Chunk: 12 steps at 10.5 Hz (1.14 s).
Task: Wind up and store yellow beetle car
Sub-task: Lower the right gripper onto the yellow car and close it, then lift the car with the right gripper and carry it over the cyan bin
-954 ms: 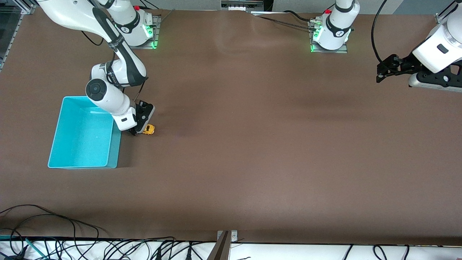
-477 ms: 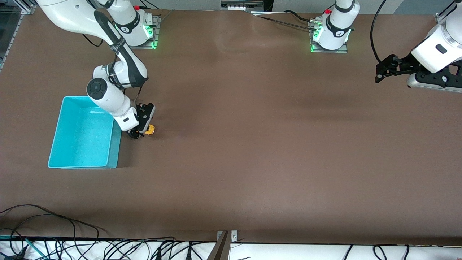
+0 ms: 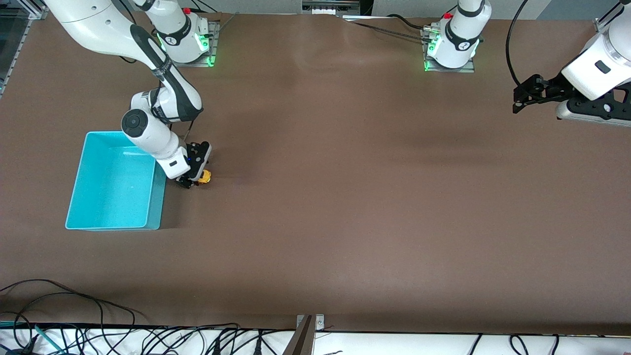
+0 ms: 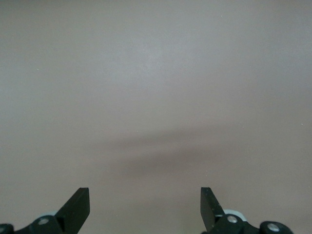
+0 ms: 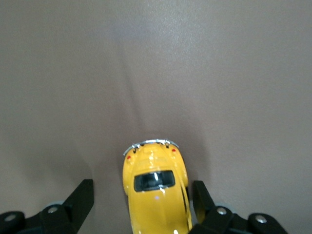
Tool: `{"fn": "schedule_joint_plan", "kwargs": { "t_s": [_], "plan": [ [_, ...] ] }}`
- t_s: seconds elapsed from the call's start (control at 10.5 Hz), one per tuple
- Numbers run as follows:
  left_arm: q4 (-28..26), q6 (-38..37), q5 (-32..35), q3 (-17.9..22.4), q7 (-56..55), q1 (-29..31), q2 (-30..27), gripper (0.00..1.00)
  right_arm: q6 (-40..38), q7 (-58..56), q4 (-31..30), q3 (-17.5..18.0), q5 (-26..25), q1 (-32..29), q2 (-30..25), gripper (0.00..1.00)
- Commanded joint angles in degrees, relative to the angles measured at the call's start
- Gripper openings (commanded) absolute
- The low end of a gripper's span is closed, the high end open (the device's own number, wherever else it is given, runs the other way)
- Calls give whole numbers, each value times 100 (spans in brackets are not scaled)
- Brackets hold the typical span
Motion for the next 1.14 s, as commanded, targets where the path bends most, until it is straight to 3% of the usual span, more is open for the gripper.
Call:
{"fn": "schedule_joint_plan", "kwargs": {
  "t_s": [0.0, 0.29, 1.05],
  "plan": [
    [222, -131, -80, 54, -72, -54, 105, 100, 33, -349, -74, 33, -76, -155, -169, 38],
    [222, -140, -80, 54, -72, -54, 105, 100, -73, -544, -65, 33, -76, -164, -371, 1],
    [222, -140, -80, 54, -72, -54, 105, 100, -2100, -895, 250, 59, -59, -286, -1601, 0]
  ]
}}
